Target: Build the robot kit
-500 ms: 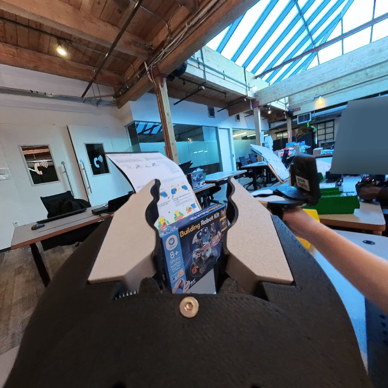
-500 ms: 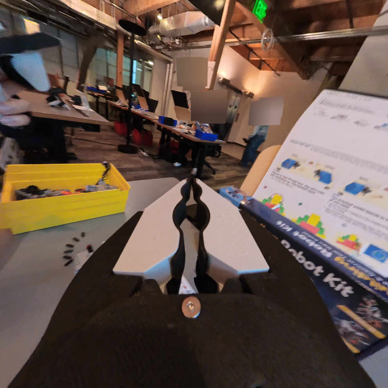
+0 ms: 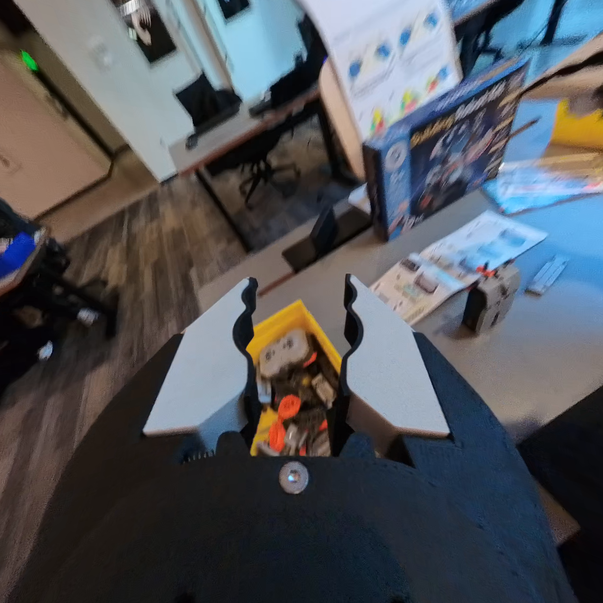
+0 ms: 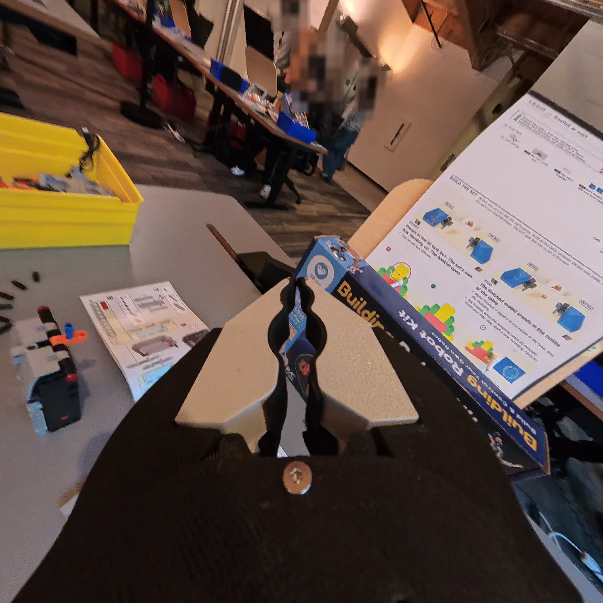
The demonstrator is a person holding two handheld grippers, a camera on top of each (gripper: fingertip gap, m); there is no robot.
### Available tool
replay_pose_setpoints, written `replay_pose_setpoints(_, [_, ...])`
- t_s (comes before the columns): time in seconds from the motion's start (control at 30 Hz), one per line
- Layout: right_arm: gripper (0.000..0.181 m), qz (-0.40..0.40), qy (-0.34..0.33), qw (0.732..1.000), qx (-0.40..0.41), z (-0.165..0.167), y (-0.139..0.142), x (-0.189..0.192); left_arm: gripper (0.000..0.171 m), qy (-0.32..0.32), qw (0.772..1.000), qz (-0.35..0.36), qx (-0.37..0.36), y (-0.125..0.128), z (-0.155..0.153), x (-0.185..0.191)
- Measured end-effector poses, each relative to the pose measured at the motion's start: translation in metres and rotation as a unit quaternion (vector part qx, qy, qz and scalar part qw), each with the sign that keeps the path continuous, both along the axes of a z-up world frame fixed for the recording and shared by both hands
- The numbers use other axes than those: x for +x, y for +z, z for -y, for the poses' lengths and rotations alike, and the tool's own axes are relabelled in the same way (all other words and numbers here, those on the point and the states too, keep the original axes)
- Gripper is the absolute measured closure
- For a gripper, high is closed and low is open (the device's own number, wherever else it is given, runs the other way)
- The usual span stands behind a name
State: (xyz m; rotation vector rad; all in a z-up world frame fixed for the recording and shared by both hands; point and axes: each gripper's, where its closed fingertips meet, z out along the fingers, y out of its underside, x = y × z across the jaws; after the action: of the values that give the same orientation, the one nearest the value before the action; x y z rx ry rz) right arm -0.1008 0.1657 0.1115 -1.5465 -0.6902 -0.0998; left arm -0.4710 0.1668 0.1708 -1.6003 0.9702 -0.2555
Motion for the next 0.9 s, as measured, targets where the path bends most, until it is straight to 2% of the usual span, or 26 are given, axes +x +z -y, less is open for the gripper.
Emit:
replay_pose_setpoints(0.13, [0.18, 0.014, -0.004, 1.0, -0.021, -0.009, -0.016, 0.002, 0.119, 0.029, 0.994, -0.069, -0.085, -0.055, -0.012, -0.036])
replay_pose_setpoints(0.27, [0.179, 0.016, -0.002, 0.999, -0.031, -0.014, -0.025, 0.001, 0.117, 0.039, 0.978, -0.153, -0.136, -0.107, -0.02, -0.063])
replay_pose_setpoints(0.4, [0.178, 0.011, 0.0, 0.999, -0.038, -0.016, -0.031, 0.002, 0.125, -0.009, 0.954, -0.227, -0.196, -0.163, -0.019, -0.077])
replay_pose_setpoints(0.47, [0.178, 0.007, 0.001, 0.999, -0.038, -0.016, -0.032, 0.003, 0.12, -0.043, 0.935, -0.277, -0.216, -0.193, -0.015, -0.085])
replay_pose_setpoints(0.57, [0.178, 0.003, 0.003, 0.999, -0.036, -0.015, -0.032, 0.004, 0.125, -0.089, 0.898, -0.362, -0.236, -0.235, -0.008, -0.1])
replay_pose_setpoints(0.63, [0.178, 0.001, 0.004, 0.999, -0.037, -0.015, -0.033, 0.004, 0.133, -0.109, 0.883, -0.378, -0.257, -0.254, -0.007, -0.104])
replay_pose_setpoints(0.7, [0.178, 0.0, 0.002, 0.999, -0.038, -0.016, -0.034, 0.006, 0.138, -0.106, 0.878, -0.375, -0.279, -0.266, -0.013, -0.108])
replay_pose_setpoints(0.77, [0.178, 0.0, 0.002, 0.999, -0.039, -0.016, -0.036, 0.007, 0.147, -0.106, 0.867, -0.375, -0.31, -0.275, -0.015, -0.115])
replay_pose_setpoints(0.83, [0.178, 0.001, 0.001, 0.999, -0.041, -0.016, -0.038, 0.009, 0.148, -0.105, 0.859, -0.379, -0.327, -0.28, -0.016, -0.122])
replay_pose_setpoints(0.9, [0.178, -0.001, 0.0, 0.999, -0.042, -0.017, -0.039, 0.01, 0.16, -0.125, 0.854, -0.38, -0.332, -0.284, -0.01, -0.121])
